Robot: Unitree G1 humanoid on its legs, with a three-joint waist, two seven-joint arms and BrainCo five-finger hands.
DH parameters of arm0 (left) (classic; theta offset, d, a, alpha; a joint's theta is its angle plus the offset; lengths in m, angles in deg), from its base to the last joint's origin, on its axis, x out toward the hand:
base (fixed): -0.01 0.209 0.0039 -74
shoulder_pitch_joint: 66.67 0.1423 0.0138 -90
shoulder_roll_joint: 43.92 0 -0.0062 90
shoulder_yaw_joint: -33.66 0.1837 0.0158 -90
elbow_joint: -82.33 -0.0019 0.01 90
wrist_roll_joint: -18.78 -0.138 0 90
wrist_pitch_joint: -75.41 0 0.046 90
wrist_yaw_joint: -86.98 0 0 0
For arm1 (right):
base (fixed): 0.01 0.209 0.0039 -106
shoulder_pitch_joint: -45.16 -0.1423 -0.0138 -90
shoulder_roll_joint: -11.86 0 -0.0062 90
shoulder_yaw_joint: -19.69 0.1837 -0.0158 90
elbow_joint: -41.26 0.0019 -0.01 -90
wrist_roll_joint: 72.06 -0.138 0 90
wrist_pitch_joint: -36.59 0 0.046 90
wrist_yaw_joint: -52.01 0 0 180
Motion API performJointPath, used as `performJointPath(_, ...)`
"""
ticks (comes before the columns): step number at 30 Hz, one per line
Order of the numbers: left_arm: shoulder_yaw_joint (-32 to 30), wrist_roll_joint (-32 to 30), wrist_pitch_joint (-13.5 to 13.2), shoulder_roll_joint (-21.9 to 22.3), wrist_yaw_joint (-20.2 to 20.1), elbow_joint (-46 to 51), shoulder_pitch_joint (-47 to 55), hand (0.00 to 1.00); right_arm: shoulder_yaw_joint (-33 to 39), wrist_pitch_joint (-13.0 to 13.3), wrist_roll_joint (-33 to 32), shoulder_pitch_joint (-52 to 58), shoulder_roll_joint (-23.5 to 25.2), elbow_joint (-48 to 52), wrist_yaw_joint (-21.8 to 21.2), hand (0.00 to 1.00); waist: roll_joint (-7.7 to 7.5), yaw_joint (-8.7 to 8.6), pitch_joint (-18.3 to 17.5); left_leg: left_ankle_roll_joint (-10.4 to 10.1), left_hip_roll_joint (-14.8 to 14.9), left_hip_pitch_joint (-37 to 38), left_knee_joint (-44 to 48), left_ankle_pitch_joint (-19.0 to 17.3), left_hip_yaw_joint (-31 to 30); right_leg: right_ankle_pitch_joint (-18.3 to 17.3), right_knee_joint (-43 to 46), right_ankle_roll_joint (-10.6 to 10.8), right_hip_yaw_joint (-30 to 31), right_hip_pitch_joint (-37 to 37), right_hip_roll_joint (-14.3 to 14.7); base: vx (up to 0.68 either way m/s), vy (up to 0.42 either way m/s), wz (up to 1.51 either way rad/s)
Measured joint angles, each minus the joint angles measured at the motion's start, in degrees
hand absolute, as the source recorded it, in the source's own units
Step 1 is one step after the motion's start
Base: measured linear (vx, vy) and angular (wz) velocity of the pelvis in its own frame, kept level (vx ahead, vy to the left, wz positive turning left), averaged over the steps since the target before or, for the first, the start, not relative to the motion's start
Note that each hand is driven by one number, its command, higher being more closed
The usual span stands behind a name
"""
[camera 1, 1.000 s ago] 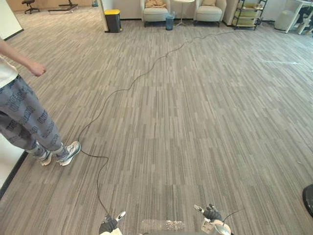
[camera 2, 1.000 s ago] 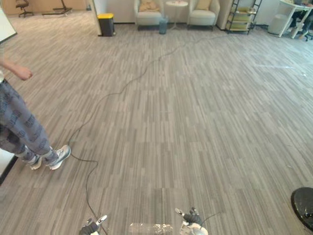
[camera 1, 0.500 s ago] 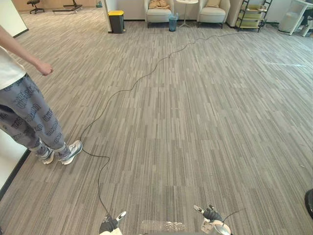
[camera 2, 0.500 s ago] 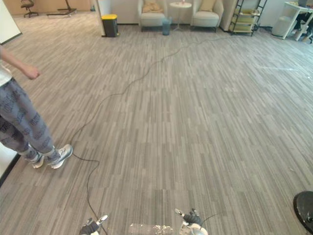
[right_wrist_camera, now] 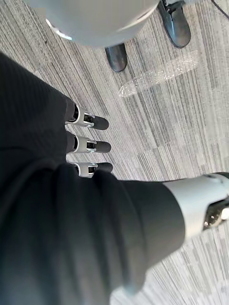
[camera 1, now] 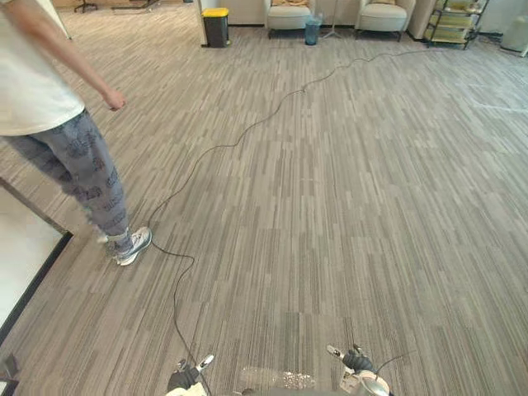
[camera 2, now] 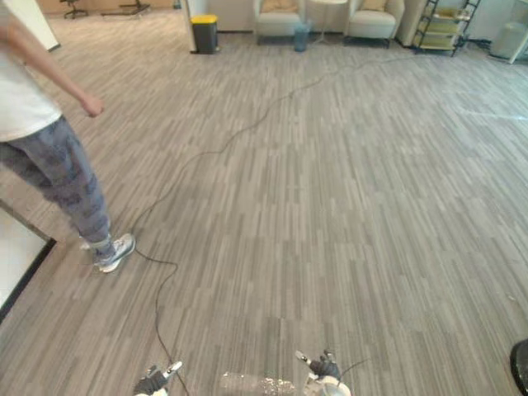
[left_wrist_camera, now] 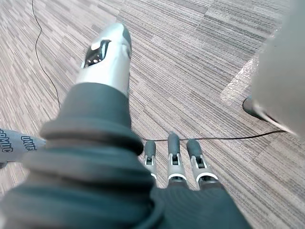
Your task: Pick up cushions and gather them together orderly.
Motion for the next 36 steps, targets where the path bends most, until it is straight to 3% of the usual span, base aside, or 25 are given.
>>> performJointPath(3, -0.6, 0.3, -0.1, 0.0, 0.0, 2.6, 0.1, 0.0, -1.2, -0.1, -0.3, -0.2, -0.4, 0.3, 0.2, 0.0, -0.46, 0.7, 1.6, -1.0, 5.6, -9.1, 23.2, -1.0, 3.3, -4.4, 2.9, -1.5, 1.7, 2.5, 0.4, 0.07, 0.019, -0.18)
performJointPath(8, -0.5, 1.5, -0.6, 0.3, -0.1, 4.1, 0.7, 0.0, -2.4, -0.8, -0.2, -0.3, -1.2, -0.2, 0.3, 0.0, -0.6, 1.28, 1.8, -1.5, 7.0, -14.1, 14.0, -2.3, 4.3, -6.7, 2.5, 0.4, 6.2, 5.6, -2.4, 0.31, 0.163, -0.53)
performJointPath(10, -0.4, 2.3, -0.8, 0.5, 0.0, 4.3, 0.5, 0.0, -2.2, -0.8, -0.2, -1.0, -1.9, -2.4, 0.4, 0.0, -0.64, 2.21, 2.1, -0.6, 4.8, -14.9, 1.6, 8.7, 3.9, -8.9, -0.7, 3.1, 10.1, 9.1, -5.9, 0.42, 0.333, -0.65)
performJointPath(11, -0.4, 2.6, -0.8, 0.3, 0.0, 4.2, 0.3, 0.0, -2.2, -0.9, -0.2, -1.4, -2.1, -3.2, 0.5, 0.0, -1.02, 2.35, 2.0, -0.6, 4.1, -14.6, 1.9, 7.5, 4.5, -8.9, -1.3, 3.0, 10.8, 9.5, -6.7, 0.6, 0.413, -0.44)
performJointPath(12, -0.6, 3.0, -1.3, -0.3, 0.0, 3.1, -0.4, 0.0, -2.2, -1.0, -0.2, -2.4, -1.7, -5.0, 0.3, 0.0, -1.29, 2.47, 1.8, 0.4, 3.6, -15.5, 4.4, 3.6, 5.3, -6.0, -2.0, 0.1, 14.6, 9.5, -7.0, 0.42, 0.257, -0.17)
performJointPath(13, -0.9, 3.3, -1.4, -0.3, 0.0, 3.1, -0.4, 0.0, -2.2, -0.9, -0.2, -2.5, -1.4, -5.0, 0.3, 0.0, -1.29, 2.58, 1.8, 0.8, 3.6, -15.9, 5.5, 2.4, 5.3, -4.8, -1.6, 0.5, 15.8, 9.4, -7.0, 0.76, 0.485, -0.03)
performJointPath(14, -2.2, 4.0, -1.5, -0.3, 0.1, 2.9, -0.5, 0.0, -1.5, -0.9, 0.1, -2.2, -0.3, -4.9, 0.1, 0.0, -2.77, 2.64, 1.5, 2.6, 2.3, -15.0, 8.5, -1.6, 6.0, -2.8, 2.1, 3.6, 16.7, 9.3, -8.8, 0.44, 0.298, 0.07)
performJointPath(15, -2.2, 4.0, -1.5, -0.3, 0.1, 2.8, -0.5, 0.0, -1.5, -0.9, 0.2, -2.2, -0.3, -5.0, 0.1, 0.0, -2.81, 2.64, 1.5, 2.7, 2.2, -14.8, 8.5, -1.8, 6.0, -2.7, 2.3, 3.7, 16.8, 9.2, -8.9, 0.65, 0.405, 0.06)
performJointPath(16, -1.9, 4.2, -1.3, -1.0, 0.2, 1.6, -0.9, 0.0, -0.2, -0.9, 0.2, -2.1, -0.3, -5.0, 0.0, 0.0, -3.5, 2.66, 1.5, 3.4, 0.5, -10.8, 7.9, -4.5, 6.8, -0.2, 14.6, 7.3, 18.0, 5.9, -9.9, 0.33, 0.16, -0.03)
performJointPath(17, -1.7, 4.2, -1.3, -1.2, 0.2, 1.3, -0.9, 0.0, -0.1, -0.8, 0.2, -2.1, -0.3, -5.0, -0.1, 0.0, -3.53, 2.64, 1.5, 3.6, 0.3, -10.1, 7.6, -4.8, 6.9, 0.6, 17.1, 8.2, 18.3, 5.1, -9.9, 0.53, 0.234, -0.04)
performJointPath(18, -0.3, 4.0, -1.0, -2.4, 0.2, 0.0, -1.2, 0.0, -0.1, -0.7, 0.3, -2.0, -0.3, -4.8, -0.2, 0.0, -3.89, 2.39, 1.7, 4.1, -1.1, -6.1, 5.7, -5.9, 7.0, 6.2, 30.4, 12.5, 20.6, 0.3, -9.8, 0.42, 0.158, 0.02)
performJointPath(19, 0.4, 3.7, -0.7, -3.1, 0.2, -0.5, -1.7, 0.0, -0.1, -0.4, 0.3, -2.0, -0.4, -4.5, -0.3, 0.0, -4.1, 2.11, 1.9, 4.2, -1.7, -3.8, 4.7, -6.5, 7.0, 7.8, 37.3, 13.8, 21.0, -2.4, -9.7, 0.7, 0.188, 0.0)
performJointPath(20, 1.3, 3.5, -0.1, -3.2, 0.3, -2.0, -2.7, 0.0, -0.3, 0.2, 0.3, -2.1, -1.1, -3.6, -0.5, 0.0, -3.62, 1.33, 3.2, 4.7, -2.6, 3.8, 0.2, -8.0, 6.6, 6.8, 53.9, 11.0, 18.3, -10.8, -8.7, 0.5, 0.115, 0.0)
performJointPath(21, 1.3, 3.5, -0.1, -3.1, 0.3, -2.0, -2.7, 0.0, -0.3, 0.2, 0.3, -2.1, -1.1, -3.5, -0.5, 0.0, -3.53, 1.28, 3.2, 4.7, -2.7, 4.2, 0.0, -8.0, 6.6, 6.6, 54.3, 10.8, 18.2, -11.2, -8.6, 0.67, 0.122, 0.04)
performJointPath(22, 2.3, 3.0, -0.1, -3.4, 0.2, -2.6, -2.8, 0.0, -0.6, 0.6, 0.3, -2.1, -1.7, -2.1, -0.5, 0.0, -3.01, -0.13, 3.5, 4.6, -2.6, 10.1, -4.8, -8.0, 5.9, 4.1, 57.7, 7.8, 13.7, -16.5, -7.3, 0.38, 0.044, 0.12)
performJointPath(24, 2.9, 2.4, -0.1, -3.5, 0.2, -3.2, -2.8, 0.0, -0.5, 1.1, 0.4, -1.9, -1.9, -1.5, -0.5, 0.0, -2.65, -1.12, 3.8, 4.1, -2.0, 15.5, -9.7, -7.7, 5.3, 1.6, 55.1, 6.8, 8.4, -21.8, -6.1, 0.49, 0.033, 0.2)
performJointPath(26, 2.9, 2.3, -0.1, -3.3, 0.1, -3.9, -3.2, 0.0, -0.2, 1.3, 0.4, -1.9, -2.8, -1.5, -0.5, 0.0, -2.03, -1.72, 4.2, 4.0, -0.7, 21.1, -13.6, -7.6, 5.2, -0.7, 45.2, 3.4, 1.3, -27.4, -5.2, 0.59, -0.005, 0.21)
performJointPath(29, 4.2, 1.8, -0.1, -3.4, 0.1, -4.9, -3.5, 0.0, 0.0, 1.4, 0.2, -2.0, -3.9, -1.6, -0.6, 0.0, -1.6, -3.04, 4.6, 4.0, 0.0, 26.6, -16.5, -7.6, 2.5, 6.5, 19.3, -1.4, -4.8, -30.6, -2.1, 0.66, -0.102, 0.31)
performJointPath(30, 4.1, 1.4, -0.2, -3.5, 0.1, -5.1, -3.3, 0.0, 0.1, 1.3, 0.2, -1.8, -4.0, -2.0, -0.6, 0.0, -1.88, -3.03, 4.7, 3.8, -0.7, 28.8, -16.8, -7.7, 1.2, 14.1, 12.3, -5.2, -5.4, -30.2, -0.8, 0.77, -0.133, 0.04)
performJointPath(31, 3.9, 1.3, 0.0, -2.0, 0.0, -5.9, -3.9, 0.0, 0.3, 1.3, 0.5, -3.0, -5.2, -1.5, -0.9, 0.0, 0.82, -3.1, 5.1, 0.3, 1.3, 30.5, -16.2, -6.1, 0.0, 15.2, 15.5, -8.4, -6.4, -29.7, 0.1, 0.76, -0.129, -0.02)
performJointPath(32, 3.9, 1.2, 0.0, -1.4, -0.1, -5.9, -4.4, 0.0, 0.3, 1.3, 0.7, -3.6, -5.2, -1.5, -1.0, 0.0, 1.16, -3.01, 5.4, -2.5, 1.7, 30.0, -15.5, -3.9, -0.9, 13.1, 17.4, -8.3, -6.2, -30.0, -0.1, 0.88, -0.192, 0.09)
performJointPath(33, 4.0, 0.2, -0.2, -0.4, -0.2, -5.3, -4.8, 0.0, 1.6, 1.3, 0.5, -3.8, -4.3, -1.3, -1.3, 0.0, 1.56, -3.33, 5.6, -3.9, 1.7, 30.1, -13.9, 1.8, -3.2, 9.5, 20.9, -7.3, -6.6, -29.5, -1.0, 0.87, -0.244, 0.31)
performJointPath(34, 3.9, 0.0, -0.2, 0.0, -0.2, -5.3, -5.1, 0.0, 2.3, 1.1, 0.7, -3.4, -4.2, -0.1, -1.5, 0.0, 2.21, -4.2, 5.5, -2.7, 2.6, 28.8, -8.9, 6.2, -5.6, 6.2, 21.6, -6.8, -8.0, -27.1, -1.0, 0.73, -0.218, 0.38)
performJointPath(35, 3.9, -0.1, -0.1, 0.2, -0.2, -5.3, -5.2, 0.0, 2.3, 1.1, 0.6, -3.1, -4.2, 0.2, -1.5, 0.0, 2.44, -4.42, 5.4, -2.9, 3.1, 27.8, -6.2, 7.4, -6.2, 5.2, 21.2, -6.6, -8.4, -26.1, -0.8, 0.54, -0.171, 0.4)
performJointPath(36, 3.1, -0.4, -0.1, 0.6, -0.2, -4.3, -5.3, 0.0, 2.1, 1.0, 0.6, -2.3, -4.1, 0.9, -1.5, 0.0, 3.1, -4.65, 5.6, -5.7, 5.0, 21.5, 8.2, 15.6, -8.7, 2.8, 18.3, -6.7, -8.9, -21.6, 1.0, 0.49, -0.124, 0.16)
